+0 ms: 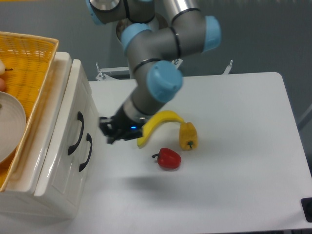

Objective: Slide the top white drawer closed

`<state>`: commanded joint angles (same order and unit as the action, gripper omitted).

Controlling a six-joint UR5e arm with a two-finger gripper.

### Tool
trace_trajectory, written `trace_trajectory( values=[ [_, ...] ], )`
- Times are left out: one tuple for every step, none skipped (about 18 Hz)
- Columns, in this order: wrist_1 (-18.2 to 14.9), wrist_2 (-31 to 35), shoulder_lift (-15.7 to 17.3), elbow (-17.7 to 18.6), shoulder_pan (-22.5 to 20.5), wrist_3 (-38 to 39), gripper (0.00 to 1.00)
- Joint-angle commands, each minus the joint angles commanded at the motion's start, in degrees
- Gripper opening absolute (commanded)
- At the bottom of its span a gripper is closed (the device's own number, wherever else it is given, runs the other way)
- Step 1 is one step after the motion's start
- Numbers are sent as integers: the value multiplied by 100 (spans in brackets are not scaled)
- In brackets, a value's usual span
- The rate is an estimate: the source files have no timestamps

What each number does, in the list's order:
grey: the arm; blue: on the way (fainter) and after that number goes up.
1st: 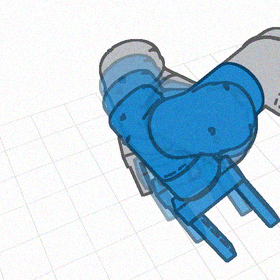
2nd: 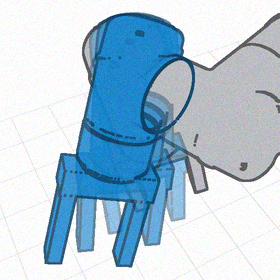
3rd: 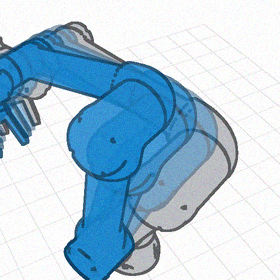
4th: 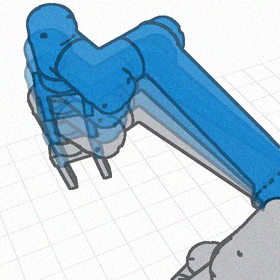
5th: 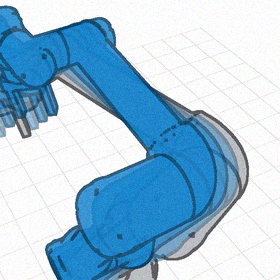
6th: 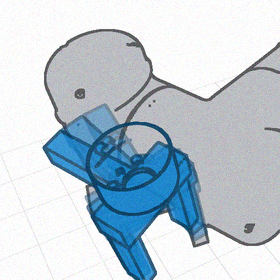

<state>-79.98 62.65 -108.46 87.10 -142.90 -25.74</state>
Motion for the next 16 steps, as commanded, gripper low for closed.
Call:
trace_trajectory(
  values=[
    [122,201,-26,0,-140,-123,20],
    [245,447,-70,0,-281,-203,23],
    [386,624,-88,0,-413,-308,26],
    [526,730,-131,-26,-536,-413,27],
    [658,757,-167,-35,-668,-528,28],
    [825,775,-193,-35,-808,-650,28],
    [966,810,-228,-44,-940,-782,28],
    [1054,853,-272,-70,-1090,-992,32],
    [1073,915,-333,-131,-1222,-1238,35],
    [1064,994,-395,-193,-1319,-1467,36],
    [1073,1090,-439,-211,-1389,-1661,37],
    [1073,1204,-500,-220,-1442,-1863,38],
    [1073,1336,-553,-228,-1477,-2091,40],
    [1073,1476,-606,-246,-1495,-2285,41],
    [1081,1634,-659,-263,-1513,-2443,43],
    [1073,1784,-711,-298,-1530,-2584,45]
  ],
)
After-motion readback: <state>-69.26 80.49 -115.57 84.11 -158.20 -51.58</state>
